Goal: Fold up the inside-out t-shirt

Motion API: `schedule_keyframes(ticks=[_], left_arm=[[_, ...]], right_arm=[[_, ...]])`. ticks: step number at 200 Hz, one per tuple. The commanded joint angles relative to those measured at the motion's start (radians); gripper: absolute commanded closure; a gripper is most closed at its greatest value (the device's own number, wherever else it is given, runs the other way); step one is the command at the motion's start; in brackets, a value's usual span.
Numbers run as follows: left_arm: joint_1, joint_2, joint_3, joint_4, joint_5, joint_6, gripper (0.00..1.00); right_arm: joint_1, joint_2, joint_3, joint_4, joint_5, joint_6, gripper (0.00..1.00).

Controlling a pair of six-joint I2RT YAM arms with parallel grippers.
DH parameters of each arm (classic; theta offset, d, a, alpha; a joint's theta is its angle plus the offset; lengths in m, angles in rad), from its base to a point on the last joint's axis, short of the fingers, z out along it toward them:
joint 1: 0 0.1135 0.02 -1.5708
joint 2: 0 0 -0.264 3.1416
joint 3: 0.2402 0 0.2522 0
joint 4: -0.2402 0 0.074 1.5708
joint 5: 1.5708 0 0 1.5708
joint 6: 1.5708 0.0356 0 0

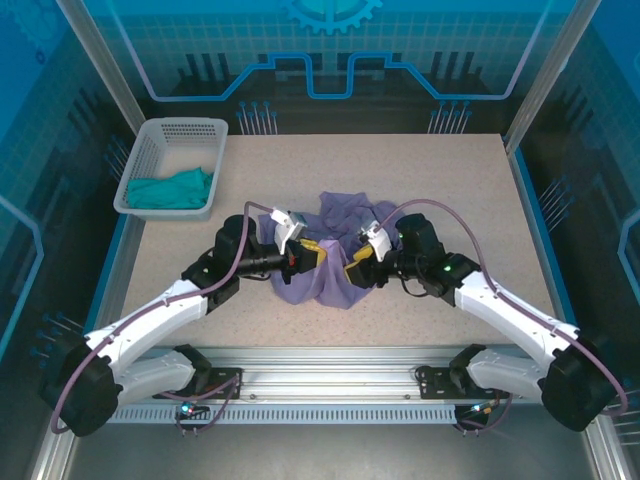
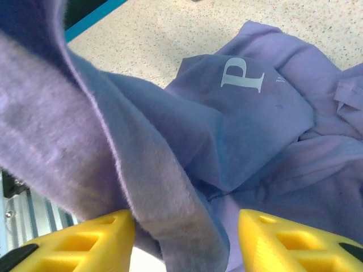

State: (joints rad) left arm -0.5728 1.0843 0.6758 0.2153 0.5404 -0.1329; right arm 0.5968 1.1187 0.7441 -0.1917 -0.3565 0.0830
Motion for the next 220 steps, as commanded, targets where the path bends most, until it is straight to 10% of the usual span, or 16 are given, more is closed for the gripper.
schedule_keyframes(ticks=[1, 24, 58, 91, 156, 182, 220], left_arm=[[0.005, -0.026, -0.009, 0.017, 0.023, -0.008, 1.00], [0.005, -0.031, -0.011, 0.012, 0.017, -0.005, 1.00], [0.011, -0.050, -0.022, -0.004, -0.022, 0.003, 1.00], [0.033, -0.076, -0.051, 0.002, -0.139, 0.002, 1.00], [0.083, -0.073, -0.099, 0.028, -0.336, -0.043, 1.00], [0.096, -0.088, -0.128, 0.078, -0.231, -0.047, 1.00], [0.099, -0.100, -0.142, 0.143, -0.042, -0.049, 1.00]], right_arm=[[0.019, 0.023, 0.013, 0.072, 0.013, -0.016, 0.44], [0.028, 0.046, 0.033, 0.072, 0.051, -0.015, 0.46], [0.016, 0.035, 0.056, -0.005, 0.111, -0.040, 0.80], [-0.026, -0.006, 0.047, -0.017, -0.144, -0.071, 1.00], [-0.016, 0.027, 0.032, 0.130, -0.497, -0.014, 1.00], [-0.007, 0.051, 0.044, 0.124, -0.433, -0.006, 1.00], [-0.017, 0.111, 0.130, -0.060, -0.028, 0.051, 0.94]])
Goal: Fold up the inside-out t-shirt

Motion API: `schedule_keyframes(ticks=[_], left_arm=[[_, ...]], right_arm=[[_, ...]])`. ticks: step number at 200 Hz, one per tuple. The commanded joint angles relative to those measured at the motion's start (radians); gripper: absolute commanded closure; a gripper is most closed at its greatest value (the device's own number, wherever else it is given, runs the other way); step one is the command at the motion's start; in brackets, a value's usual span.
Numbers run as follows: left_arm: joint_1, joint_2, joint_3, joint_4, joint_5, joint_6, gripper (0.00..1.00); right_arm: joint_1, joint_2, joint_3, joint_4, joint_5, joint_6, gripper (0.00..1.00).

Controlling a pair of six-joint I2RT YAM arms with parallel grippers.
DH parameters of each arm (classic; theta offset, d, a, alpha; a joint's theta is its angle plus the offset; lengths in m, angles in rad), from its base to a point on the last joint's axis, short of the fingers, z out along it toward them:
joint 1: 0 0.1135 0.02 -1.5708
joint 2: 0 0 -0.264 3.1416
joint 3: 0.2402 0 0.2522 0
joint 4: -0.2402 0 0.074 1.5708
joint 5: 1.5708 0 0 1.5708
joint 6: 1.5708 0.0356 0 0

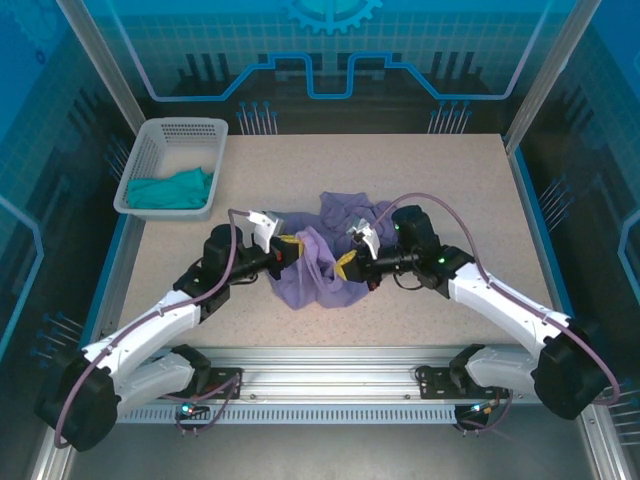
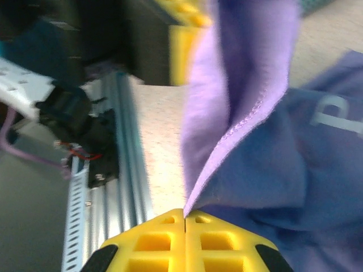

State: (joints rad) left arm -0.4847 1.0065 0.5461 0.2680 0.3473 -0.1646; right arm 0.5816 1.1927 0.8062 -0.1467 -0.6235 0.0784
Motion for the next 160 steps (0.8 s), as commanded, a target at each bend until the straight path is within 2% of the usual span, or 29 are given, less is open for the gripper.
schedule_keyframes(ticks=[1, 29, 64, 83, 108, 120, 160], left_arm=[[0.010, -0.022, -0.012, 0.092, 0.158, -0.017, 1.00], [0.010, -0.010, -0.006, 0.128, 0.259, -0.031, 1.00], [0.010, -0.013, 0.000, 0.114, 0.260, -0.019, 1.00], [0.011, -0.008, 0.005, 0.108, 0.259, -0.017, 1.00], [0.011, -0.005, 0.006, 0.104, 0.255, -0.015, 1.00], [0.010, -0.004, 0.006, 0.105, 0.253, -0.015, 1.00], [0.011, -0.011, 0.008, 0.102, 0.252, -0.021, 1.00]], right_arm=[[-0.002, 0.041, 0.068, -0.113, 0.255, 0.061, 0.94], [-0.001, 0.115, 0.158, -0.230, 0.444, 0.092, 0.84], [0.006, 0.080, 0.144, -0.248, 0.510, 0.033, 0.75], [0.006, -0.004, 0.087, -0.191, 0.429, -0.035, 0.69], [0.007, -0.073, 0.022, -0.123, 0.187, -0.116, 0.59], [0.007, -0.067, 0.020, -0.112, 0.108, -0.131, 0.56], [0.019, 0.023, 0.032, -0.033, 0.074, -0.120, 0.53]])
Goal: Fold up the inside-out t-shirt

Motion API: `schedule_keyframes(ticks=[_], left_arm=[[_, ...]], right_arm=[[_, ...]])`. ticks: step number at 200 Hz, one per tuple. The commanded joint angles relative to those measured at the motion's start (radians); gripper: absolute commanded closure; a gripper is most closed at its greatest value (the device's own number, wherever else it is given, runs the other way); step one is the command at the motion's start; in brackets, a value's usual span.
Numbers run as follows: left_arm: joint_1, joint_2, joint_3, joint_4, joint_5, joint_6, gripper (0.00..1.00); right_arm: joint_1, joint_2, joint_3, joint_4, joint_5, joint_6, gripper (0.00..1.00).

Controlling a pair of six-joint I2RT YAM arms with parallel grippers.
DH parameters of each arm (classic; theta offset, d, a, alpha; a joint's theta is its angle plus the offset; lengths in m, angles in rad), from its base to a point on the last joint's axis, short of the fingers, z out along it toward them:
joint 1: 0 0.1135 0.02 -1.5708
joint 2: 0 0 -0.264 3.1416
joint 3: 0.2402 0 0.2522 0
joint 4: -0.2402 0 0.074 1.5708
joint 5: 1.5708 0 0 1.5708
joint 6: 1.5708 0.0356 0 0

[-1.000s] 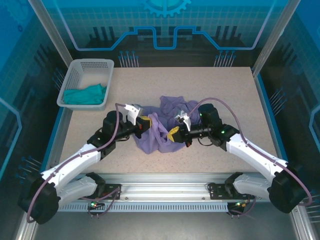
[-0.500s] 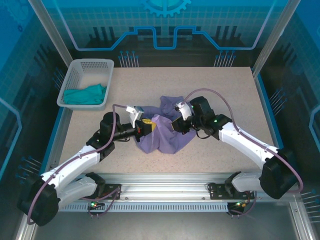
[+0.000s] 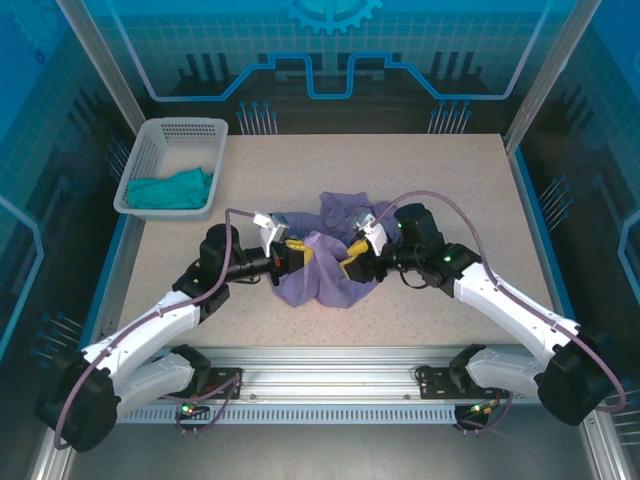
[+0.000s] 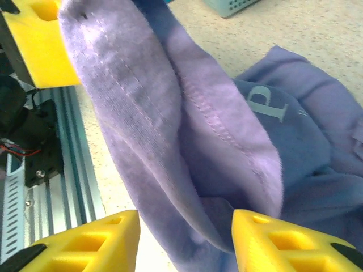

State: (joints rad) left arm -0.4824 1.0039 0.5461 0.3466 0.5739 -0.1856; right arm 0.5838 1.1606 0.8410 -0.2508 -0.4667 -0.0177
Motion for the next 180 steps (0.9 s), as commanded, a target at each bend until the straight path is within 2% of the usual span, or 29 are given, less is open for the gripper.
schedule_keyframes(ticks=[1, 19, 42, 57, 87, 110, 123, 148, 180], left_arm=[[0.008, -0.009, 0.009, 0.022, 0.025, 0.000, 1.00], [0.008, -0.019, 0.005, 0.017, 0.014, 0.000, 1.00], [0.008, -0.028, 0.005, 0.001, -0.060, -0.015, 1.00], [0.008, -0.026, 0.016, -0.029, -0.162, -0.032, 1.00], [0.009, 0.042, 0.069, -0.084, -0.306, -0.078, 1.00], [0.008, 0.129, 0.135, -0.156, -0.342, -0.126, 0.98], [0.008, 0.169, 0.165, -0.185, -0.323, -0.145, 0.97], [0.008, 0.208, 0.147, -0.124, -0.167, -0.146, 0.90], [0.007, 0.177, 0.053, 0.016, -0.061, -0.169, 0.90]], right_arm=[[0.017, 0.058, -0.002, 0.073, -0.082, -0.023, 0.53], [0.028, 0.107, 0.013, 0.097, -0.068, -0.018, 0.58], [0.050, 0.109, 0.018, 0.099, -0.048, -0.027, 0.88], [0.075, 0.064, 0.011, 0.107, 0.045, -0.032, 1.00], [0.207, -0.040, -0.014, 0.177, 0.497, -0.085, 1.00], [0.257, -0.067, -0.051, 0.272, 0.728, -0.140, 1.00], [0.287, -0.061, -0.062, 0.320, 0.819, -0.206, 1.00], [0.323, -0.018, -0.074, 0.426, 0.964, -0.358, 1.00], [0.311, 0.028, -0.114, 0.587, 1.019, -0.488, 1.00]])
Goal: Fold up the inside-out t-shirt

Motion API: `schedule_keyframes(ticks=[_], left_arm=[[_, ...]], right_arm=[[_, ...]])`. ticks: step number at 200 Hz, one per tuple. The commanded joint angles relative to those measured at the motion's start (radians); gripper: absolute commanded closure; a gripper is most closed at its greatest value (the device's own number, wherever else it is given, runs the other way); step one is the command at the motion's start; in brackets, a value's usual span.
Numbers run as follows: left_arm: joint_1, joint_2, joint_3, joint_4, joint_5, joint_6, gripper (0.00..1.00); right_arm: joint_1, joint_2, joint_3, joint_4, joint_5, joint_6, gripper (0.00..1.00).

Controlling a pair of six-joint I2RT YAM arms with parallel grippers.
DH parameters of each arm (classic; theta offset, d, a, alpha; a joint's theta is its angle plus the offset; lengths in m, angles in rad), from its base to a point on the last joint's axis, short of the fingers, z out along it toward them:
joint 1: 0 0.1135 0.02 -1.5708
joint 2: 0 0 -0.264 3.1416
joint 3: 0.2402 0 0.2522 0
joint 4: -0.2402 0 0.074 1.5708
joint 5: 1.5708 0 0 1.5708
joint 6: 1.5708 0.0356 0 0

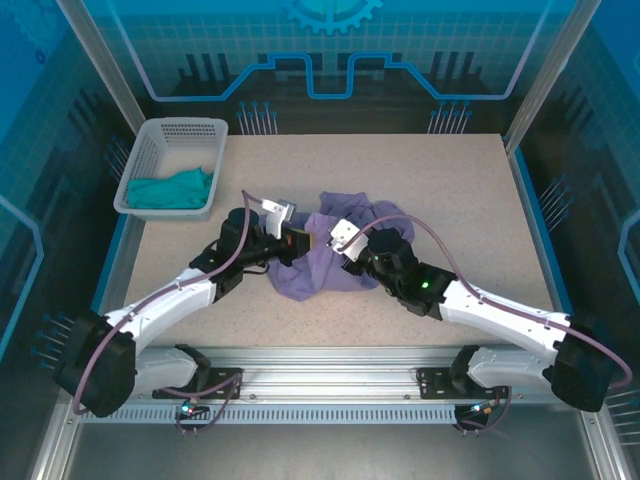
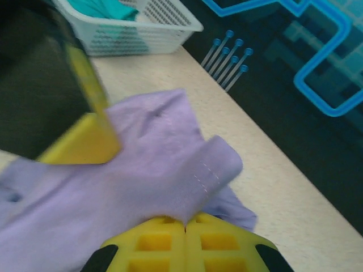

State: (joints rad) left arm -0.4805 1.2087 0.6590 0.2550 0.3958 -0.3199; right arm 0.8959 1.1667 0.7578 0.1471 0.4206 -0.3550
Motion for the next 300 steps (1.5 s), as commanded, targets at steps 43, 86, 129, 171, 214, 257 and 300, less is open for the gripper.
schedule_keyframes(ticks=[43, 86, 129, 171, 214, 257, 300], left_arm=[[0.005, -0.108, -0.130, 0.124, 0.102, -0.018, 1.00], [0.007, -0.235, -0.163, 0.110, -0.001, 0.071, 1.00], [0.007, -0.311, -0.177, 0.161, 0.009, 0.182, 1.00], [0.006, -0.327, -0.181, 0.180, 0.086, 0.202, 1.00], [0.007, -0.335, -0.166, 0.169, 0.132, 0.205, 1.00], [0.006, -0.340, -0.151, 0.142, 0.110, 0.223, 1.00], [0.006, -0.338, -0.156, 0.135, 0.042, 0.232, 1.00]], right_arm=[[-0.044, 0.023, -0.030, 0.091, -0.061, -0.089, 0.95], [-0.071, -0.028, -0.006, -0.196, -0.431, 0.024, 0.67], [-0.265, -0.086, 0.006, -0.214, -0.880, 0.203, 0.55], [-0.364, 0.065, 0.107, -0.207, -0.949, 0.344, 0.57], [-0.405, 0.254, 0.188, -0.218, -0.957, 0.484, 0.51], [-0.433, 0.393, 0.167, -0.111, -1.247, 0.690, 0.28], [-0.402, 0.454, 0.134, 0.094, -1.377, 0.866, 0.44]])
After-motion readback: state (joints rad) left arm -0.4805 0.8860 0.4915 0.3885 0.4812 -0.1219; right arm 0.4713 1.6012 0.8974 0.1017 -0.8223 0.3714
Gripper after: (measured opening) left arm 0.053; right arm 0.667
